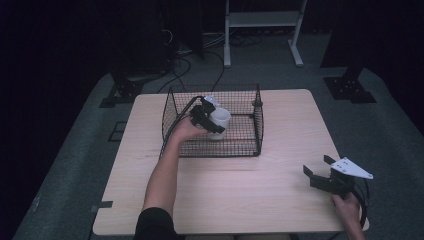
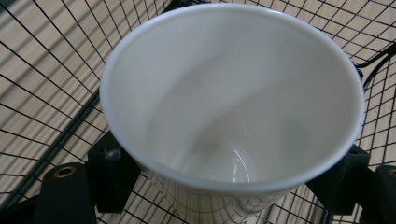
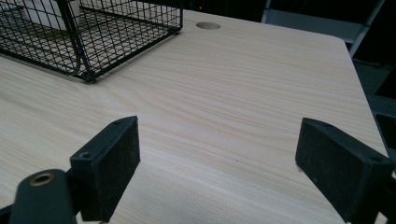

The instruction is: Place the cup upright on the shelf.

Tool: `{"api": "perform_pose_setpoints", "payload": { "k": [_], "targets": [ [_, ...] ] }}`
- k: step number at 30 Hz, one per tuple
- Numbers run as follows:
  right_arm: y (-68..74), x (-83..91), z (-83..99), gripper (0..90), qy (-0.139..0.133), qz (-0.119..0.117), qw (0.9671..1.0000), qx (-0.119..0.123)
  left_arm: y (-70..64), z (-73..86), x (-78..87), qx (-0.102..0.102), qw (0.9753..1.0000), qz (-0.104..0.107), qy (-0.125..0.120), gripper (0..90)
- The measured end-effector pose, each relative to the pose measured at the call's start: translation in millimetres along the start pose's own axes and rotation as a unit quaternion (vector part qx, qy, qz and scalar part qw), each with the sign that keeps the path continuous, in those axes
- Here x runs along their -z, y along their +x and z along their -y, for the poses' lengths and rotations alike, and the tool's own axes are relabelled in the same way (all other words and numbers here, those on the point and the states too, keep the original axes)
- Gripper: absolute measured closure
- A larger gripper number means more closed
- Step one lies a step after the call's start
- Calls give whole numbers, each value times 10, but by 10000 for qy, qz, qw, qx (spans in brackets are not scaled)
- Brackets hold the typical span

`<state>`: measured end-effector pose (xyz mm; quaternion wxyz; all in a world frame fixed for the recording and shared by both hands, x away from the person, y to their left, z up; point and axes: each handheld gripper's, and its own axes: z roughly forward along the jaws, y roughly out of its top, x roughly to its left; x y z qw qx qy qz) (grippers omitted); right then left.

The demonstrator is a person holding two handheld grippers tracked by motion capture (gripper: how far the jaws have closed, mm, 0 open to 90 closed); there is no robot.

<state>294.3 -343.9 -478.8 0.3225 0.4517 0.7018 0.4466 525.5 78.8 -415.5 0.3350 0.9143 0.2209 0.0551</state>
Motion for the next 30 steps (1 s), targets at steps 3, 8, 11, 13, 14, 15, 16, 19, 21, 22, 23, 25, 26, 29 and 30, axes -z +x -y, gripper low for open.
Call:
{"api": "perform_pose_setpoints", "payload": {
  "k": [3, 8, 11, 13, 14, 15, 16, 19, 21, 22, 23, 25, 26, 29, 30],
  "targets": [
    [0, 0, 0, 131, 0, 2, 10000, -5, 5, 3, 6, -6, 10000, -22, 0, 213],
    [-1, -1, 0, 131, 0, 2, 10000, -4, 4, 1, 24, -5, 10000, -69, -12, 192],
    [-1, -1, 0, 131, 1, 5, 10000, -6, 3, 3, 42, -19, 10000, -56, 56, 189],
    [-1, -1, 0, 131, 3, 5, 10000, -5, 2, 11, 52, -29, 9999, -63, 95, 194],
    [-1, -1, 0, 131, 3, 5, 10000, -5, 8, 13, 61, -39, 9999, -80, 114, 193],
    [-1, -1, -1, 131, 3, 6, 10000, -4, 10, 17, 65, -34, 9999, -89, 111, 193],
    [-1, -1, -1, 131, 5, 7, 10000, -5, 10, 20, 68, -23, 9999, -89, 106, 193],
    [-2, -1, 0, 131, 3, 5, 10000, -14, 0, 24, 68, -49, 9999, -105, 96, 192],
    [-4, -1, 0, 131, 2, 10, 10000, -23, -2, 23, 73, -51, 9999, -81, 109, 191],
    [-4, -1, 0, 131, 2, 10, 10000, -23, -4, 21, 76, -80, 9998, -100, 123, 189],
    [-4, -1, 0, 130, 2, 10, 10000, -22, -5, 20, 81, -82, 9998, -116, 115, 184],
    [-2, 0, 0, 131, 2, 14, 10000, -14, -8, 13, 105, -55, 9999, -107, 49, 171],
    [-2, 0, 0, 131, 2, 15, 10000, -14, -12, 10, 116, -67, 9999, -119, 37, 169],
    [-3, -1, 0, 131, 0, 11, 10000, -18, -28, -11, 165, -41, 9998, -179, -21, 128],
    [-3, 0, 0, 131, 1, 14, 10000, -16, -31, -16, 180, -27, 9998, -191, -38, 106]
  ]
}}
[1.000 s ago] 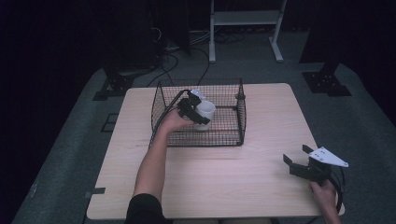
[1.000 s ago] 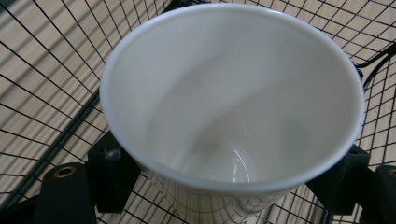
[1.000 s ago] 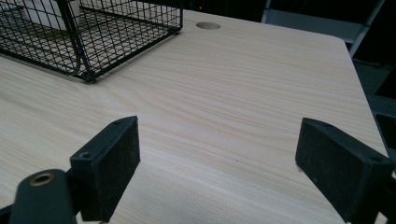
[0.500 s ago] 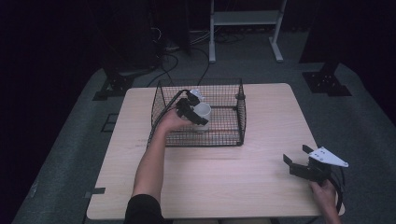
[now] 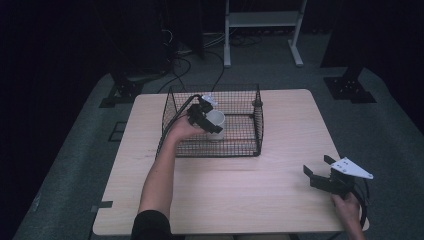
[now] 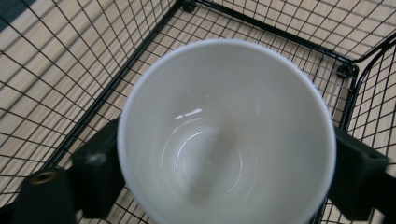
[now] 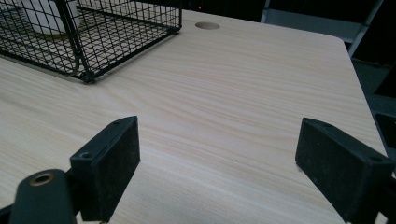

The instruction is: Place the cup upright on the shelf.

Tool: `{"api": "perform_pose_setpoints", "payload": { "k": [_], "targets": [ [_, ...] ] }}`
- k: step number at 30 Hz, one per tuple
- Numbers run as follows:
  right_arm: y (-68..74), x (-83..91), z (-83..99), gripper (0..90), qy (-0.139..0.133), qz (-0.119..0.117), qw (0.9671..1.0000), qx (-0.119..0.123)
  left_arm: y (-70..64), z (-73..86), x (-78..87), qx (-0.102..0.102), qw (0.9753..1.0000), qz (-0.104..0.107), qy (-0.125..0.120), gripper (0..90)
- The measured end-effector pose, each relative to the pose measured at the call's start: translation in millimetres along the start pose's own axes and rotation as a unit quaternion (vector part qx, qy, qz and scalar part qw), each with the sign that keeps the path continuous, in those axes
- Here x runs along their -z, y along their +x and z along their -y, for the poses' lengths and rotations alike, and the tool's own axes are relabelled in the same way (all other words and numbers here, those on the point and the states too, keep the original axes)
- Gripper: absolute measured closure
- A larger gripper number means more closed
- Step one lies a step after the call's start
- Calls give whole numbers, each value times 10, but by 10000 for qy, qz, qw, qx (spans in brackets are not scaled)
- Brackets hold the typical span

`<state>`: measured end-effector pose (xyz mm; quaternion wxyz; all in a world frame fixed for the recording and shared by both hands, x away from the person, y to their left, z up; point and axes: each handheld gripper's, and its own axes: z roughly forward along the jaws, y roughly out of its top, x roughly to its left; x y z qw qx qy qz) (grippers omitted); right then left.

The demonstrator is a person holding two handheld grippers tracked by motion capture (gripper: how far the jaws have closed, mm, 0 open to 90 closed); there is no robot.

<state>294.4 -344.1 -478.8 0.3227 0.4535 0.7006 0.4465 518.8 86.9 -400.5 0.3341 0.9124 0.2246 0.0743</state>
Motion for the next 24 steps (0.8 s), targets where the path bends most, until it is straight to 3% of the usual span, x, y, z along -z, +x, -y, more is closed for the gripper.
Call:
{"api": "perform_pose_setpoints", "payload": {
  "k": [24],
  "targets": [
    [-7, 0, 0, 131, 1, 11, 10000, -23, -197, -124, 409, -277, 9981, -268, -484, 76]
  ]
}}
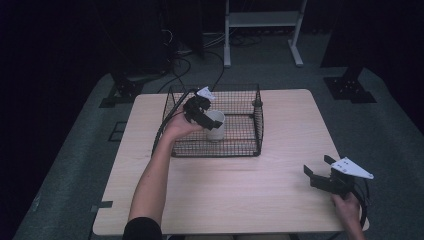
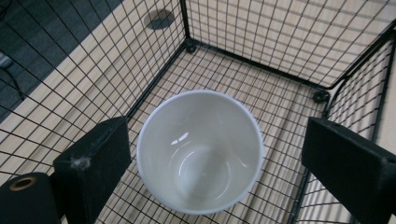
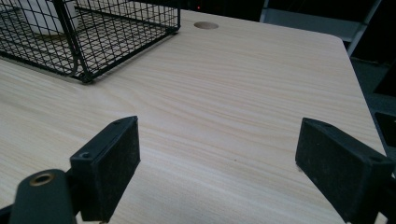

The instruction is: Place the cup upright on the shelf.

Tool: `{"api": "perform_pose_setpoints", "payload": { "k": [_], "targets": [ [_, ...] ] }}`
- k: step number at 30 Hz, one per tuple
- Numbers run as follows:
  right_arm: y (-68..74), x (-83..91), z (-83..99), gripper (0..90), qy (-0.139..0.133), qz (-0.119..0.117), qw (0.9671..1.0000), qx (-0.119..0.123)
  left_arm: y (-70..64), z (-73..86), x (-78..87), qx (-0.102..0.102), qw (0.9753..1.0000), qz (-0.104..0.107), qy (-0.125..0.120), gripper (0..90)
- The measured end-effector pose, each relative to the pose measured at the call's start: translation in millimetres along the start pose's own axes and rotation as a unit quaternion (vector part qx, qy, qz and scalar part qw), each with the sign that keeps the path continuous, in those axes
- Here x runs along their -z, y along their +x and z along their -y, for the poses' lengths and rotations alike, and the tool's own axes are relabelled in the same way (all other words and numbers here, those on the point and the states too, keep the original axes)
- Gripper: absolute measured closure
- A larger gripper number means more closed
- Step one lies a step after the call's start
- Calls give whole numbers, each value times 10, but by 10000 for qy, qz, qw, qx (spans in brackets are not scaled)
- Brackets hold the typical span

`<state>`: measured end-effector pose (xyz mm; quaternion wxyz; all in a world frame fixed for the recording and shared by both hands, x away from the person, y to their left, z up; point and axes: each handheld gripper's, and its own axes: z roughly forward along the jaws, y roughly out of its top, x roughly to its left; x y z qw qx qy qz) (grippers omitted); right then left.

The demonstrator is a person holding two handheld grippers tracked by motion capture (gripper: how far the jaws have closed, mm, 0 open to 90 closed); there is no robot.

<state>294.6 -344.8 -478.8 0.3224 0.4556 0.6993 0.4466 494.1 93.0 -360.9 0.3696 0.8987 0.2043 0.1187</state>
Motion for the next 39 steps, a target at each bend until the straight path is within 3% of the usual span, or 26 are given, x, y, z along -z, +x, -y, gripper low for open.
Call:
{"api": "perform_pose_setpoints", "payload": {
  "k": [5, 14, 39],
  "targets": [
    [-1, -2, -1, 131, 2, 9, 10000, -2, -69, -2, 114, -93, 9999, -59, -116, 76],
    [-3, -4, -1, 131, 4, 21, 10000, -11, -162, 35, 232, -23, 9998, -30, -203, 76],
    [-8, -7, -2, 131, 15, 38, 10000, -24, -436, 227, 533, -93, 9985, -214, -500, 76]
  ]
}}
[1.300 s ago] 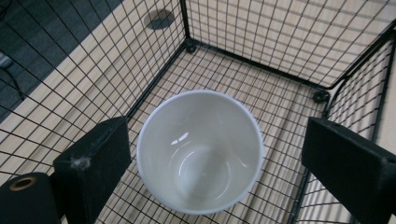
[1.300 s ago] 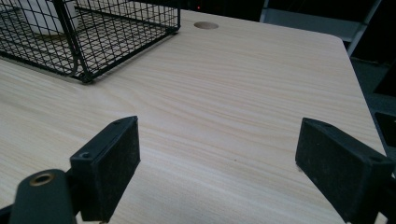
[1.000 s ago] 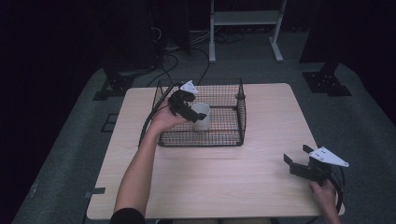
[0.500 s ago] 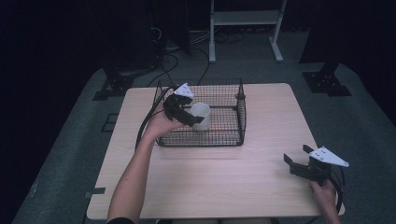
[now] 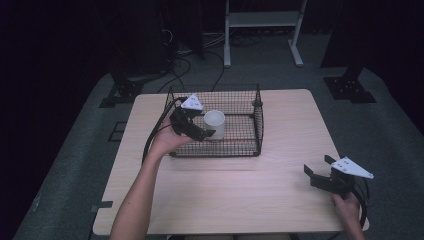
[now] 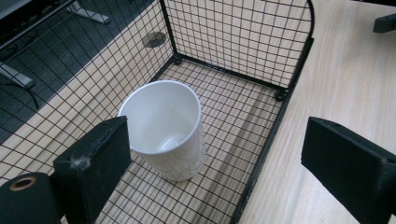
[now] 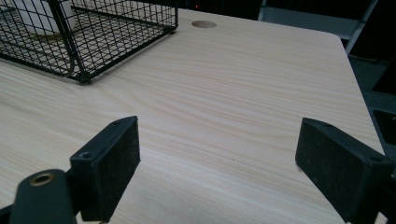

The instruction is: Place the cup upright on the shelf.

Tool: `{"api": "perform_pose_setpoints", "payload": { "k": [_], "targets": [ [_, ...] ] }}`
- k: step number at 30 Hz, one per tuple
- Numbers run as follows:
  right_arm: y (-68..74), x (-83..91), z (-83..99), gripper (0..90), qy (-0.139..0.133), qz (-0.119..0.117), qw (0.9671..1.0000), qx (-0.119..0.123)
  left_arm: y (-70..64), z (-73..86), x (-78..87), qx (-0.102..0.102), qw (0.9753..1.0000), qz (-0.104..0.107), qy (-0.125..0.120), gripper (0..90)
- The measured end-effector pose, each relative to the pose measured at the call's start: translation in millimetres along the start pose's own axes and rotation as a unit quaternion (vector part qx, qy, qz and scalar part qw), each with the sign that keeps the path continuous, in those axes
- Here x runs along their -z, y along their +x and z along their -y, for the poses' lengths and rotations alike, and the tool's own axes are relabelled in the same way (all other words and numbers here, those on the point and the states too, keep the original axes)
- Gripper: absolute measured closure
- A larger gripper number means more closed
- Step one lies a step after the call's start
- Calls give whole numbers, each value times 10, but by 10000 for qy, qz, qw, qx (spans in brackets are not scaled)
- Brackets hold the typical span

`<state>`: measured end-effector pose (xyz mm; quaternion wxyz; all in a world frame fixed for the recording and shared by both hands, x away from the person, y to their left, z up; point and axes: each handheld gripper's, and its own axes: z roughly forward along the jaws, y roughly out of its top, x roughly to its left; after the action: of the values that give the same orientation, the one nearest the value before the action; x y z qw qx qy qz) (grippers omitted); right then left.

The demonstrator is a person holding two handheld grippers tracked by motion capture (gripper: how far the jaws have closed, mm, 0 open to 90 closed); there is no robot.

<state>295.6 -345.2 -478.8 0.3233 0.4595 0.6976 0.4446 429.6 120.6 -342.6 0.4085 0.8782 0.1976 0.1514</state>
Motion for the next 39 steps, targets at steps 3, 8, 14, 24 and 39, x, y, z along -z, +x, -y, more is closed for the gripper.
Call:
{"api": "perform_pose_setpoints", "payload": {
  "k": [3, 8, 14, 24, 39],
  "targets": [
    [0, 1, 0, 131, 3, 10, 10000, -4, -43, 28, 27, -34, 10000, 10, 24, 76],
    [2, -1, 0, 130, 7, 11, 10000, 15, -102, 79, 84, -49, 10000, 10, -35, 76],
    [4, -1, -1, 130, 7, 17, 10000, 11, -155, 128, 157, -46, 9999, -35, -84, 76],
    [6, 1, -1, 131, 16, 21, 10000, -7, -254, 219, 263, -36, 9997, -45, -225, 76],
    [5, 0, 0, 131, 21, 23, 10000, 11, -383, 392, 394, -34, 9996, -80, -282, 76]
  ]
}}
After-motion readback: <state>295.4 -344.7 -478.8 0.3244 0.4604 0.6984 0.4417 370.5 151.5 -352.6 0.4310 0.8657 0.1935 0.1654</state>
